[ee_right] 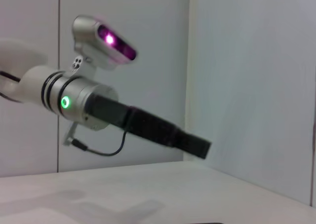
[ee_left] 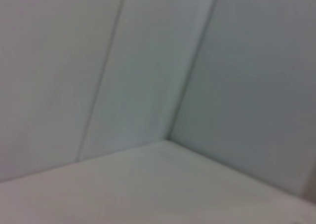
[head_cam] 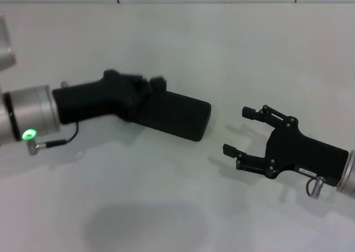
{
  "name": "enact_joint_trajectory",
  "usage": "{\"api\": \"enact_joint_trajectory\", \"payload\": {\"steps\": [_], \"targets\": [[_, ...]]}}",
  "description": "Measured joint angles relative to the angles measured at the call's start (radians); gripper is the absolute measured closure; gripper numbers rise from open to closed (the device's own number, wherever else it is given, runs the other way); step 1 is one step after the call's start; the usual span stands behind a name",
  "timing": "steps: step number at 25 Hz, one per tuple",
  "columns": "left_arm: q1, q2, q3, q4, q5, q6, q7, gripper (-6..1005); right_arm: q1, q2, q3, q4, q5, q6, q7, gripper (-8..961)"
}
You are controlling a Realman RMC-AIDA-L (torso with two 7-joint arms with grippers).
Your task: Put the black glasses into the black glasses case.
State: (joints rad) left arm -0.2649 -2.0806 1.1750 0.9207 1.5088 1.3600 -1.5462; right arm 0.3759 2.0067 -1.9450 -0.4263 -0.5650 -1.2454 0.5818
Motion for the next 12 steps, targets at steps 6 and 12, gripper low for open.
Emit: {"api": "enact_joint_trajectory", "payload": {"steps": [6, 12], "targets": [[0.03, 0.031, -0.039, -0.105, 0.078, 0.093, 0.211, 946, 0.0, -0.022, -0.003, 0.001, -0.032, -0.03, 0.002, 109], [0.082, 0.016, -0.107, -0.18, 0.123, 0.091, 0.339, 777, -0.003, -0.035, -0.006, 0.021, -0.049, -0.08, 0.013, 109]]}}
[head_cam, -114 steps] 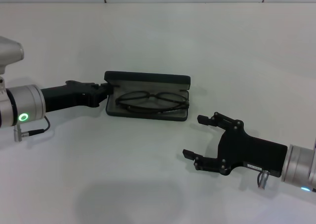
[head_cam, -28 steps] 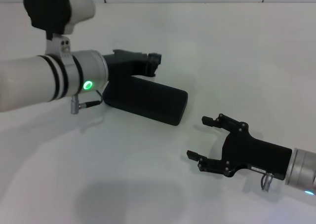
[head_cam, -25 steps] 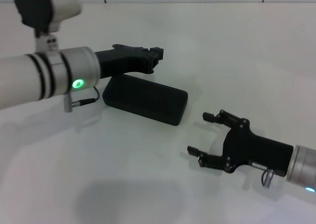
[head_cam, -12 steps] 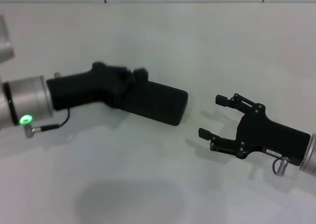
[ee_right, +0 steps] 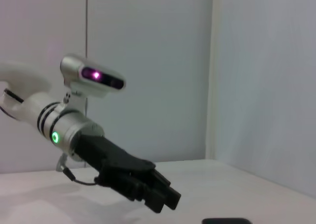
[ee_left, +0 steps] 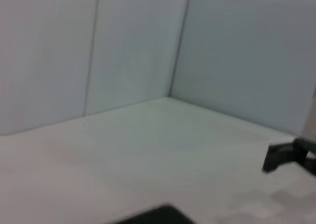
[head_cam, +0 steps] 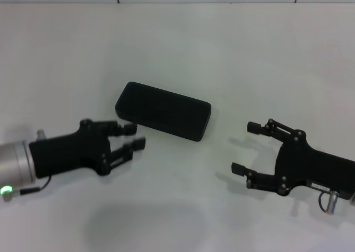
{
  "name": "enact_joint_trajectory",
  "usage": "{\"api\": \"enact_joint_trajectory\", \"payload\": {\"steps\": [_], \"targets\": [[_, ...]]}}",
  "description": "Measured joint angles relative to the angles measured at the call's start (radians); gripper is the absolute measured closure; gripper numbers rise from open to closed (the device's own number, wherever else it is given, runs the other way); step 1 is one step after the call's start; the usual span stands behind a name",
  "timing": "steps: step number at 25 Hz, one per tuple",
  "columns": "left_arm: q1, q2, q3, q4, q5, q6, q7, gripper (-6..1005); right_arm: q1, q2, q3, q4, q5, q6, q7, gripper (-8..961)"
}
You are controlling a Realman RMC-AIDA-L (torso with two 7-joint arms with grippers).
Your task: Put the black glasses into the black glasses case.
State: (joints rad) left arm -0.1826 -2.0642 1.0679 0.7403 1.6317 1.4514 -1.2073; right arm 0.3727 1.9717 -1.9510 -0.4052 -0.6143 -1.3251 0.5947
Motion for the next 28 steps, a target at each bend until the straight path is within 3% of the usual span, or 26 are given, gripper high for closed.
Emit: {"api": "enact_joint_trajectory", "payload": {"steps": [3, 14, 20, 28], "targets": [[0.011, -0.003, -0.003, -0.03, 0.017, -0.002, 0.049, 632, -0.005, 0.003, 0.003, 0.029, -0.018, -0.015, -0.001, 109], [0.024, -0.014, -0.092, -0.137, 0.022, -0.008, 0.17, 390, -0.019, 0.034, 0.044, 0.122, -0.011, -0.003, -0.011, 109], [0.025, -0.013, -0.101, -0.138, 0.017, -0.005, 0.171, 302, -0.023, 0.032, 0.068, 0.133, -0.015, 0.001, -0.012, 110], [0.024, -0.014, -0.146, -0.136, 0.005, 0.017, 0.173, 302, -0.019, 0.034, 0.062, 0.134, -0.017, -0.005, -0.012, 110]]}}
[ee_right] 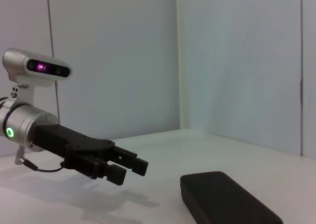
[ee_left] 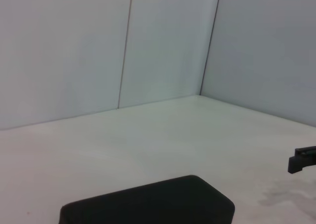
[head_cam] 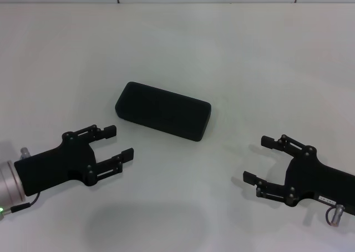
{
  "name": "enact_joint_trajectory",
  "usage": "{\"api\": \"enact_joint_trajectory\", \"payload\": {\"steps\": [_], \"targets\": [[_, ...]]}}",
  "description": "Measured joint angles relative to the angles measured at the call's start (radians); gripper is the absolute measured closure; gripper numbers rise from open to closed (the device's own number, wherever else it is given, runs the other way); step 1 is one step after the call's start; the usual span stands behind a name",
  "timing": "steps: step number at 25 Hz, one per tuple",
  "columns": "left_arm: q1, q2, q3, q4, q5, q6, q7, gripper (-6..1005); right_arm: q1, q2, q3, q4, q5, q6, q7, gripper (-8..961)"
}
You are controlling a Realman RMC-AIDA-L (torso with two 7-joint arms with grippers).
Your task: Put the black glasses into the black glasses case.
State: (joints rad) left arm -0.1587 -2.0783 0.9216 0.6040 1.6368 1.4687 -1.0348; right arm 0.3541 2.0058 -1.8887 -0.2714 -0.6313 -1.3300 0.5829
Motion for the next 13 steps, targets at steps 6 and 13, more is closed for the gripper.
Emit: {"api": "enact_joint_trajectory", "payload": {"steps": [6, 13], "targets": [[-0.003, -0.002, -0.001, 0.0, -0.004, 0.004, 0.0, 302, 0.001, 0.001, 0.0, -0.002, -0.001, 0.0, 0.0, 110], [-0.006, -0.002, -0.001, 0.007, -0.005, 0.014, -0.004, 302, 0.0, 0.001, 0.0, -0.004, -0.001, -0.001, 0.001, 110]]}}
